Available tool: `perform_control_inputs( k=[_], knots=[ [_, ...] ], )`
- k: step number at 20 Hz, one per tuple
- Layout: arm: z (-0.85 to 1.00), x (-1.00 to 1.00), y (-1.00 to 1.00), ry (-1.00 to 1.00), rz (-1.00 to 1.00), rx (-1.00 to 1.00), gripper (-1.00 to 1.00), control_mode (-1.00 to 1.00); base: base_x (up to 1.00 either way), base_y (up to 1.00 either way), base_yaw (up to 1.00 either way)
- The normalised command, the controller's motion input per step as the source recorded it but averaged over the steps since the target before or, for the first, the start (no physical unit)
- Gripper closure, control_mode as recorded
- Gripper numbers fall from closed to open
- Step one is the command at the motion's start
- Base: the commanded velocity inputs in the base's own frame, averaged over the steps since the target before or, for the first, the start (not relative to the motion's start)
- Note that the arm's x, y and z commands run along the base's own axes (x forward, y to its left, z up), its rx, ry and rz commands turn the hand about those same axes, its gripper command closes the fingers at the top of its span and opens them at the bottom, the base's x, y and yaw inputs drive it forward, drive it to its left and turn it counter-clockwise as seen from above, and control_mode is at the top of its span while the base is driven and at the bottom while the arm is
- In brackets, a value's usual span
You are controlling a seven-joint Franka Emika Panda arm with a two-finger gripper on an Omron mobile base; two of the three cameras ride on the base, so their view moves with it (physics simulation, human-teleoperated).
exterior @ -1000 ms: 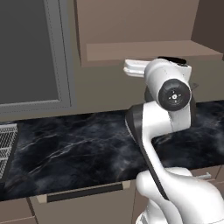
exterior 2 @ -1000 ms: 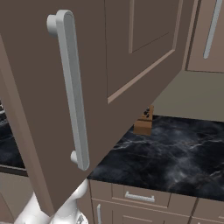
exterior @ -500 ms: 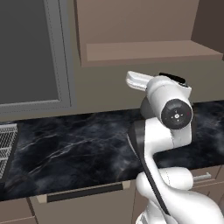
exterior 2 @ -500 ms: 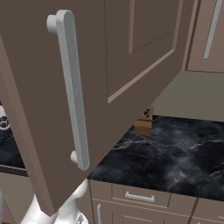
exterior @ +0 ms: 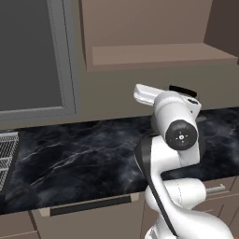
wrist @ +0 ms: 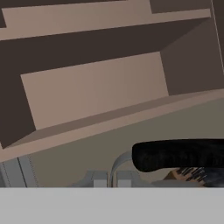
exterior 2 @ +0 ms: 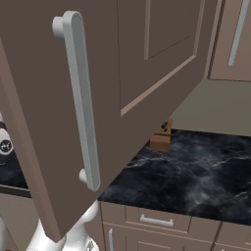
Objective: Open the cabinet, pick the kettle from the cabinet, and place it in the sink.
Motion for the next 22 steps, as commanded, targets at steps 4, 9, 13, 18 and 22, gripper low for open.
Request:
perform_control_inputs(
  k=[4,9,13,18,22],
  knots=[
    [0.0,0.0,0.0,0.0,0.0,0.0,1.0,-1.0,0.0,0.0,0.0],
    [0.0,0.0,0.0,0.0,0.0,0.0,1.0,-1.0,0.0,0.0,0.0],
    [0.0,0.0,0.0,0.0,0.0,0.0,1.0,-1.0,0.0,0.0,0.0],
    [0.0,0.0,0.0,0.0,0.0,0.0,1.0,-1.0,0.0,0.0,0.0],
    [0.0,0.0,0.0,0.0,0.0,0.0,1.0,-1.0,0.0,0.0,0.0]
  ],
)
